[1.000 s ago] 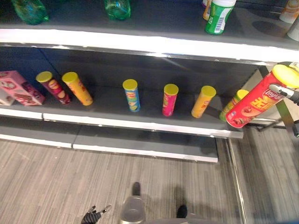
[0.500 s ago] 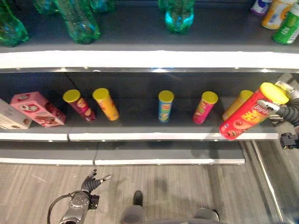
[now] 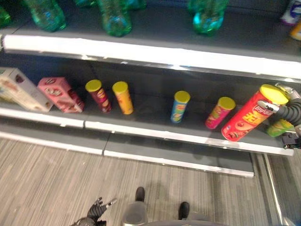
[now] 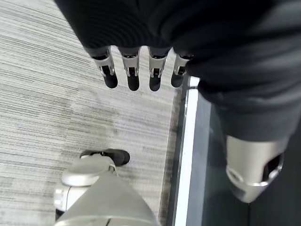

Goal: Put the goods on the table back onto the shelves and tidy them up.

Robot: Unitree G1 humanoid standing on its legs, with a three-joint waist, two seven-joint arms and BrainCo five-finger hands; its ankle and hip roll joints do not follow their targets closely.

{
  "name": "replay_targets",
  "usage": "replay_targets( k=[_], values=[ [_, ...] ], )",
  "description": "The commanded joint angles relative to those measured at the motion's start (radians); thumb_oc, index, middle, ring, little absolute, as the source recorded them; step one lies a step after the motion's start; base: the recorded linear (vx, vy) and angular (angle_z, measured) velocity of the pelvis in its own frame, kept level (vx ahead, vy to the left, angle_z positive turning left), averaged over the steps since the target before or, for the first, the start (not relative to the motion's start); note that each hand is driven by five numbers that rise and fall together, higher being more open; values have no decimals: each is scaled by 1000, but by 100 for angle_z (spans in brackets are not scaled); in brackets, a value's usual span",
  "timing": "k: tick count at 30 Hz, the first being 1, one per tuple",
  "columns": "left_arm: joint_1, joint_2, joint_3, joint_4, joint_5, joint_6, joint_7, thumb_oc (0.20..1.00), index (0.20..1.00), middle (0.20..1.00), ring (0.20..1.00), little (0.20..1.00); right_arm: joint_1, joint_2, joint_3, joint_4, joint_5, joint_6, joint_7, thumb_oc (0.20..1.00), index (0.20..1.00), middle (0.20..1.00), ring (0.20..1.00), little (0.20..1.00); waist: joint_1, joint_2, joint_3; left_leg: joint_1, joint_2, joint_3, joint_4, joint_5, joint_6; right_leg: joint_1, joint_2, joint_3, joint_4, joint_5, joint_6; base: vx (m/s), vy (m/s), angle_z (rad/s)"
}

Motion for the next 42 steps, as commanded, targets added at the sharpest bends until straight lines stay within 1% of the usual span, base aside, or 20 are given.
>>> replay_targets(
  k=[1,3,4,5,6,8,11,12,13,15,17,18,19,21,24,27,30,32,34,42],
  values=[
    [-30,71,6,-30,17,-23,8,1000,1000,1000,1000,1000,-43,-37,-32,-67,-4,-35,-17,200,200,200,200,200,-12,-48,-9,10,150,-22,66,-58,-43,-55,-26,23,60,-44,34,62,279,-16],
    [-30,83,-1,-38,24,-26,16,1000,1000,1000,1000,1000,-44,-43,-24,-75,-2,-39,-15,200,200,200,200,200,-26,-31,-21,27,224,-73,27,-7,-66,-58,-43,43,57,-50,56,122,354,1],
    [-29,87,-3,-40,26,-29,20,1000,1000,1000,1000,1000,-44,-45,-20,-77,5,-40,-8,200,200,200,200,200,-32,-17,-29,49,249,-90,-4,4,-81,-58,-54,55,58,-53,66,146,404,10],
    [-28,90,-10,-46,32,-26,20,1000,1000,1000,1000,1000,-48,-45,-20,-80,8,-40,-10,200,200,200,200,200,-33,-2,-32,52,252,-124,-16,19,-93,-54,-59,67,53,-52,75,217,579,-30],
    [-38,95,-29,-35,57,-31,20,1000,1000,1000,1000,1000,-38,-50,-41,-85,6,-41,-9,200,200,200,200,200,-50,25,-50,75,234,-131,-57,-18,-111,-37,-100,70,46,-31,101,202,570,-35],
    [-53,106,-46,-35,87,-33,19,1000,1000,1000,1000,1000,-42,-45,-51,-78,-9,-32,-14,200,200,200,200,200,-56,34,-53,85,188,-98,-60,-54,-115,-50,-163,78,53,19,129,111,513,-8],
    [-73,124,-52,-49,87,-33,24,1000,1000,1000,1000,1000,-63,-7,-49,-76,-28,-27,-35,200,200,200,200,200,-59,35,-39,119,111,-61,-94,-100,-70,-123,-250,112,111,110,157,-17,392,-3],
    [-80,129,-49,-48,77,-31,30,1000,1000,1000,1000,1000,-84,7,-31,-68,-36,-30,-47,200,200,200,200,200,-59,40,-24,122,91,-51,-101,-101,-56,-155,-272,110,140,165,157,-99,338,-16],
    [-88,134,-42,-51,66,-30,34,1000,1000,1000,1000,1000,-107,21,-10,-67,-46,-28,-56,200,200,200,200,200,-58,44,-14,127,78,-38,-111,-101,-42,-188,-280,106,168,177,145,-118,283,-14],
    [-90,142,-32,-55,60,-32,39,1000,1000,1000,1000,1000,-141,35,21,-63,-57,-33,-66,200,200,200,200,200,-52,57,0,132,72,-5,-122,-99,-29,-222,-268,64,208,144,124,-99,238,-36],
    [-87,142,-27,-55,51,-32,39,1000,1000,1000,1000,1000,-171,29,45,-58,-64,-34,-68,200,200,200,200,200,-52,59,20,123,63,6,-111,-97,-20,-251,-217,59,230,108,116,-84,139,-24],
    [-89,139,-27,-49,45,-32,40,1000,1000,1000,1000,1000,-189,21,59,-54,-64,-37,-72,200,200,200,200,200,-52,60,36,121,61,12,-102,-103,-19,-265,-178,66,231,81,108,-55,44,-31],
    [-87,137,-24,-35,43,-32,41,1000,1000,1000,1000,1000,-186,25,62,-51,-60,-41,-74,200,200,200,200,200,-45,55,40,113,54,12,-86,-113,-20,-246,-162,67,202,55,105,-47,7,-37],
    [-91,132,-22,-28,36,-29,43,1000,1000,1000,1000,1000,-212,8,76,-43,-83,-40,-86,200,200,200,200,200,-51,47,55,75,49,2,-46,-114,-19,-261,-137,118,176,58,101,-48,-45,-5],
    [-91,116,-28,-19,23,-32,48,1000,1000,1000,1000,1000,-253,3,103,-61,-102,-42,-100,200,200,200,200,200,-36,29,66,24,61,-3,9,-120,-27,-255,-136,119,148,62,98,-44,-97,3],
    [-87,105,-51,-28,28,-28,49,1000,1000,1000,1000,1000,-297,-22,139,-86,-149,-44,-108,200,200,200,200,200,-30,36,72,-16,88,-31,23,-107,-40,-261,-133,88,154,50,94,-30,-109,7],
    [-90,104,-64,-38,30,-28,50,1000,1000,1000,1000,1000,-330,-25,165,-93,-169,-46,-116,200,200,200,200,200,-26,40,79,-31,94,-40,24,-103,-44,-269,-135,75,165,43,94,-48,-64,26],
    [-92,108,-69,-47,25,-28,57,1000,1000,1000,1000,1000,-376,-33,197,-94,-191,-47,-126,200,200,200,200,200,-17,48,96,-50,99,-50,35,-100,-48,-287,-142,67,186,40,95,-79,-51,25],
    [-90,122,-76,-65,11,-33,68,1000,1000,1000,1000,1000,-452,-44,238,-102,-221,-51,-148,200,200,200,200,200,1,72,128,-98,100,-65,63,-96,-58,-322,-156,60,232,26,94,-99,-52,21],
    [-103,122,-84,-27,12,-29,81,1000,1000,1000,1000,1000,-549,-12,284,-90,-255,-47,-191,200,200,200,200,200,24,110,151,-146,96,-86,85,-92,-61,-367,-176,56,293,2,91,-35,-21,18]
  ],
)
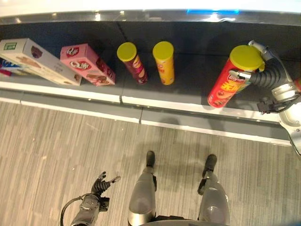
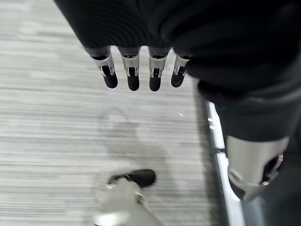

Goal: Put the goods on the table back onto the shelves and tidy them up.

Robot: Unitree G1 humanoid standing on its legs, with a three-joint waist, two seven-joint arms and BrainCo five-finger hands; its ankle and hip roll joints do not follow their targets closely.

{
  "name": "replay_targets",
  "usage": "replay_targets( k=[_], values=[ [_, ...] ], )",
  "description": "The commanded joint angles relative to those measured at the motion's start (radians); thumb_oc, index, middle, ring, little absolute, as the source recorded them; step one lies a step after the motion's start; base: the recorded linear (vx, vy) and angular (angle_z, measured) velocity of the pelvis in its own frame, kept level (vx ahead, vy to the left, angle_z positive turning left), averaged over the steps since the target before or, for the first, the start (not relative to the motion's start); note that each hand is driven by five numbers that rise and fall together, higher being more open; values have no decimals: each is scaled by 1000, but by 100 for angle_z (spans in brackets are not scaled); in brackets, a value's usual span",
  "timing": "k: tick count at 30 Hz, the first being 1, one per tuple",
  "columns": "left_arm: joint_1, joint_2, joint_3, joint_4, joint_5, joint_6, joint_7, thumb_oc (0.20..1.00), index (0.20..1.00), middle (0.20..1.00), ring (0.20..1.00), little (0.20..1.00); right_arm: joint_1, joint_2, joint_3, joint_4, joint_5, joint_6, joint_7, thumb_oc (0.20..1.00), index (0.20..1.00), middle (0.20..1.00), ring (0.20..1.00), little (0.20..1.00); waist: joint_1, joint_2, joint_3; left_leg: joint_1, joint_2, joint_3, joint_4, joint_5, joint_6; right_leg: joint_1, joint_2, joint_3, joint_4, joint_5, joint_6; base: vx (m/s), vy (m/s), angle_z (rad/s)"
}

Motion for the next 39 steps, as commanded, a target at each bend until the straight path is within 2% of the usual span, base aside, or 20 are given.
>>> replay_targets(
  k=[1,8,12,19,28,34,39],
  values=[
    [8,66,-34,34,-26,-18,29,1000,1000,1000,1000,1000,-74,1,4,-77,-22,-57,-79,200,200,200,200,200,-2,-29,-80,-6,32,-9,41,-53,-6,-15,-36,41,150,-116,3,-11,-2,5],
    [-14,56,-41,60,-28,-23,51,1000,1000,1000,1000,1000,-139,27,13,-49,-148,-45,-164,200,200,200,200,200,11,-6,-57,-22,19,-23,52,-58,2,-30,-52,41,180,-129,5,-22,-3,5],
    [-34,51,-60,60,-25,-31,77,1000,1000,1000,1000,1000,-207,42,35,-25,-276,-26,-241,200,200,200,200,200,27,7,-32,-47,9,-41,66,-61,9,-43,-60,34,196,-133,7,-39,-5,11],
    [-62,60,-82,71,-20,-42,97,1000,1000,1000,1000,1000,-270,6,87,41,-379,2,-299,200,200,200,200,200,50,11,14,-112,-4,-57,88,-59,10,-83,-72,14,208,-130,11,-52,2,11],
    [-77,59,-90,91,-18,-54,116,1000,1000,1000,1000,1000,-296,-13,129,158,-420,32,-349,200,200,200,200,200,65,10,24,-149,-13,-60,77,-45,9,-96,-78,-5,173,-110,14,-6,0,3],
    [-85,60,-101,91,-14,-60,124,1000,1000,1000,1000,1000,-283,-15,94,206,-418,50,-399,200,200,200,200,200,65,21,31,-174,-23,-69,79,-38,6,-107,-80,-6,177,-111,13,4,-6,1],
    [-94,47,-104,106,-12,-56,135,1000,1000,1000,1000,1000,-258,33,50,215,-415,69,-443,200,200,200,200,200,61,26,40,-188,-26,-71,89,-43,7,-116,-81,-3,185,-116,10,0,0,0]
  ],
)
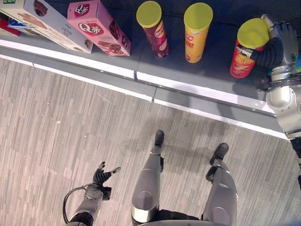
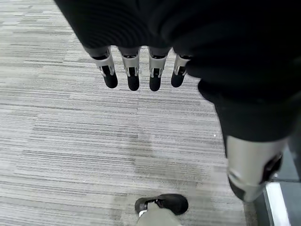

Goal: Put the goods on the table back onto the shelves and tidy them up.

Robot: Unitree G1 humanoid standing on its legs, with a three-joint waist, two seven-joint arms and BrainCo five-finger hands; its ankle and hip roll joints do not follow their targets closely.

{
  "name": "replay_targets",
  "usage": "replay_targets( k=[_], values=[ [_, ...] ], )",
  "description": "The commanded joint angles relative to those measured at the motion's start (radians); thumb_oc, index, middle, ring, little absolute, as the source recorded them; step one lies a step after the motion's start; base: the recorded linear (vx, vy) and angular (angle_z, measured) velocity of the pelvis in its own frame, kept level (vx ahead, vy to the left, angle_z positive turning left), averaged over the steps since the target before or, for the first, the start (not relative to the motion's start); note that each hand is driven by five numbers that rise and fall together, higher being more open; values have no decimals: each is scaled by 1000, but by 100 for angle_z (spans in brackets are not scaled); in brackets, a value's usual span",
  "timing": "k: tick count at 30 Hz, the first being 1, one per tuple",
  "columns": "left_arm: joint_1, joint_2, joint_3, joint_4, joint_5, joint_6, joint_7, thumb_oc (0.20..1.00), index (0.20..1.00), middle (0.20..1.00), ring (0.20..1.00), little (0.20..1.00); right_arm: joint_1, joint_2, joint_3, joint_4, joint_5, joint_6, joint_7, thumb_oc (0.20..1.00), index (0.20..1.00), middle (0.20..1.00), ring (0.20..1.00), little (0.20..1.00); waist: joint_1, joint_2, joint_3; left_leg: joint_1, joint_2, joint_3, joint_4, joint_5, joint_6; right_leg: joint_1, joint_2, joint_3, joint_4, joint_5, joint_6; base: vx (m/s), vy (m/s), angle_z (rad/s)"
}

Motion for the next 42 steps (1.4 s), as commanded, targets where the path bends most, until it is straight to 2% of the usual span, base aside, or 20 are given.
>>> replay_targets(
  k=[1,18,25,30,31,35,42],
  values=[
    [4,48,-31,53,-12,-9,31,1000,1000,1000,1000,1000,-34,-6,-58,-48,-12,-7,-76,200,200,200,200,200,2,-12,-35,-23,8,7,10,-43,3,4,-36,49,80,-80,15,0,0,0],
    [-11,28,-33,59,-23,-4,50,1000,1000,1000,1000,1000,16,100,-98,-43,28,2,-117,200,200,200,200,200,-7,-12,-27,-20,2,0,18,-55,7,19,-37,42,78,-87,12,3,-3,1],
    [-15,10,-28,89,-13,4,65,1000,1000,1000,1000,1000,82,155,-105,-62,44,-1,-115,200,200,200,200,200,-20,-24,-25,-19,3,-1,24,-61,9,19,-34,46,80,-90,9,0,0,0],
    [-15,10,-23,99,-10,5,70,1000,1000,1000,1000,1000,95,160,-105,-32,50,4,-123,200,200,200,200,200,-22,-26,-24,-22,1,2,24,-60,9,18,-35,47,74,-83,12,0,0,0],
    [-67,16,-29,92,-16,16,97,1000,1000,1000,1000,1000,99,184,-82,-41,40,5,-122,200,200,200,200,200,-36,-31,-24,-23,4,6,24,-60,10,13,-34,52,73,-83,13,1,47,0],
    [-89,14,-41,51,-55,16,56,1000,1000,1000,1000,1000,73,187,-80,-12,54,41,-112,200,200,200,200,200,-41,-28,-24,-26,6,14,22,-61,11,3,-33,58,70,-80,13,-2,26,0],
    [-91,14,-42,41,-63,20,48,1000,1000,1000,1000,1000,73,193,-66,-14,57,45,-102,200,200,200,200,200,-44,-31,-25,-24,6,12,22,-60,9,8,-31,57,70,-81,11,0,0,0]
  ],
)
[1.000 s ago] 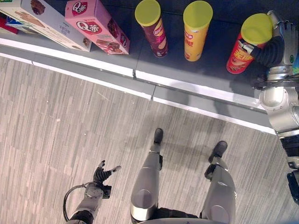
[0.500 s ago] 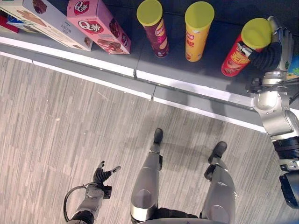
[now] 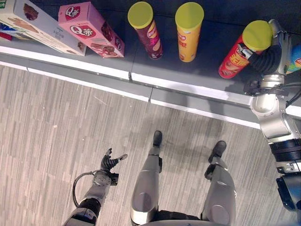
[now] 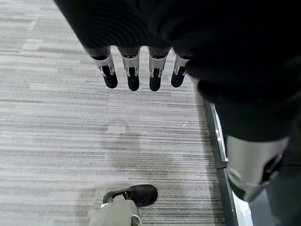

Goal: Put the goods on the table back onto the shelves and tidy them up.

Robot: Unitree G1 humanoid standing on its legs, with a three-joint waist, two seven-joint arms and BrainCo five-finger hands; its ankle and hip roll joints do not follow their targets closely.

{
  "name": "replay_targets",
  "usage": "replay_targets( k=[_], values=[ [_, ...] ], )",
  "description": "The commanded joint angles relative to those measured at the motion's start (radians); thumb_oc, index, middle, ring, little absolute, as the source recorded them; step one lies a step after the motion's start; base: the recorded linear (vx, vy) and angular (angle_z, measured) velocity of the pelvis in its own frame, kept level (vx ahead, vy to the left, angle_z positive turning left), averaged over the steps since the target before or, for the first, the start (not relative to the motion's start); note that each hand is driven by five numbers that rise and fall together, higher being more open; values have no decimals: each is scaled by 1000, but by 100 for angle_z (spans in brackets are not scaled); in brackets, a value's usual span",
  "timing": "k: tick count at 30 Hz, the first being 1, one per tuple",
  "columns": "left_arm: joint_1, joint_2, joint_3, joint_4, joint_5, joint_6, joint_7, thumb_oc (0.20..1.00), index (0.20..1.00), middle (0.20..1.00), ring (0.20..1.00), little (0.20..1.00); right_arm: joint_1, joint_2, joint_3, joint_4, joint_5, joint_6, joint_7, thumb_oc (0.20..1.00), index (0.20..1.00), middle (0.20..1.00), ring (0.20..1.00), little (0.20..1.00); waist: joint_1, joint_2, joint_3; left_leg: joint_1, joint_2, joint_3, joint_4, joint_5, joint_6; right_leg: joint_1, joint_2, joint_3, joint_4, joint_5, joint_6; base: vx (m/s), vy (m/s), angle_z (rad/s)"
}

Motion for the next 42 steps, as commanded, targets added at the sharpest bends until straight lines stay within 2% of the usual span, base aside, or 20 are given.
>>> replay_targets(
  k=[1,2,14,22,23,28,31,35,36,37,38,39,40,41,42],
  values=[
    [24,39,-5,44,-23,6,10,1000,1000,1000,1000,1000,28,-2,8,-15,16,6,9,457,457,457,457,457,6,-29,-23,-20,8,23,18,-61,8,8,-31,60,67,-82,11,0,0,0],
    [23,39,-4,43,-24,6,11,1000,1000,1000,1000,1000,26,-1,9,-16,16,5,7,1000,1000,1000,1000,1000,6,-29,-23,-19,8,23,18,-61,8,10,-31,59,66,-83,11,0,0,0],
    [24,48,-1,44,-26,6,3,1000,1000,1000,1000,1000,14,-13,11,-25,30,-4,17,1000,1000,1000,1000,1000,11,-35,-32,-12,7,19,18,-62,6,25,-31,53,61,-82,12,0,0,0],
    [24,64,3,46,-11,9,-10,1000,1000,1000,1000,1000,36,-72,-28,-131,18,-40,27,1000,1000,1000,1000,1000,16,-57,-76,24,17,15,1,-65,2,81,-25,34,20,-73,17,35,-10,4],
    [33,68,12,49,-6,14,-17,1000,1000,1000,1000,1000,66,-90,-62,-220,26,-64,40,1000,1000,1000,1000,1000,13,-78,-109,60,27,19,-29,-62,-1,122,-11,23,-27,-60,22,69,0,0],
    [48,66,31,56,0,22,-24,1000,1000,1000,1000,1000,158,-104,-99,-307,29,-85,82,1000,1000,1000,1000,1000,2,-106,-157,115,42,27,-86,-49,-4,179,5,5,-86,-39,31,97,5,-4],
    [68,40,67,76,15,33,-32,1000,1000,1000,1000,1000,337,-92,-159,-416,50,-125,158,1000,1000,1000,1000,1000,-33,-149,-234,183,43,54,-164,-24,-6,239,18,-14,-158,-4,45,166,36,6],
    [73,41,61,75,16,33,-31,1000,1000,1000,1000,1000,357,-89,-171,-430,50,-123,164,1000,1000,1000,1000,1000,-28,-150,-237,193,43,56,-176,-19,-6,248,19,-16,-166,0,46,55,31,-7],
    [89,32,99,87,27,35,-34,1000,1000,1000,1000,1000,492,-62,-202,-457,160,-167,243,1000,1000,1000,1000,1000,-58,-172,-287,247,43,88,-215,-13,-8,285,27,-13,-201,16,53,147,121,-9],
    [93,30,102,89,30,34,-35,1000,1000,1000,1000,1000,537,-42,-196,-456,243,-183,299,1000,1000,1000,1000,1000,-63,-178,-301,262,42,96,-228,-9,-9,295,27,-14,-212,21,55,186,152,-7],
    [99,28,118,88,33,33,-49,1000,1000,1000,1000,1000,632,-3,-182,-443,486,-206,455,1000,1000,1000,1000,1000,-75,-188,-323,291,46,115,-246,-8,-14,314,32,-13,-223,24,58,54,64,-12],
    [99,28,117,88,33,33,-49,1000,1000,1000,1000,1000,633,-3,-184,-444,487,-205,457,1000,1000,1000,1000,1000,-75,-190,-325,288,43,114,-246,-4,-13,311,29,-14,-225,27,59,76,62,-20],
    [115,23,134,87,37,30,-74,1000,1000,1000,1000,1000,721,55,-167,-415,691,-206,577,1000,1000,1000,1000,1000,-87,-197,-343,311,45,130,-251,-13,-13,326,34,-6,-232,30,60,32,34,-18],
    [115,23,134,86,37,31,-74,1000,1000,1000,1000,1000,721,55,-168,-415,692,-206,578,1000,1000,1000,1000,1000,-88,-199,-345,308,42,130,-251,-10,-12,324,32,-7,-233,33,61,58,47,-23],
    [123,21,142,86,35,28,-90,1000,1000,1000,1000,1000,757,84,-145,-379,794,-193,648,1000,1000,1000,1000,1000,-93,-203,-354,316,41,137,-250,-13,-11,326,32,0,-232,32,61,45,38,-25]
  ],
)
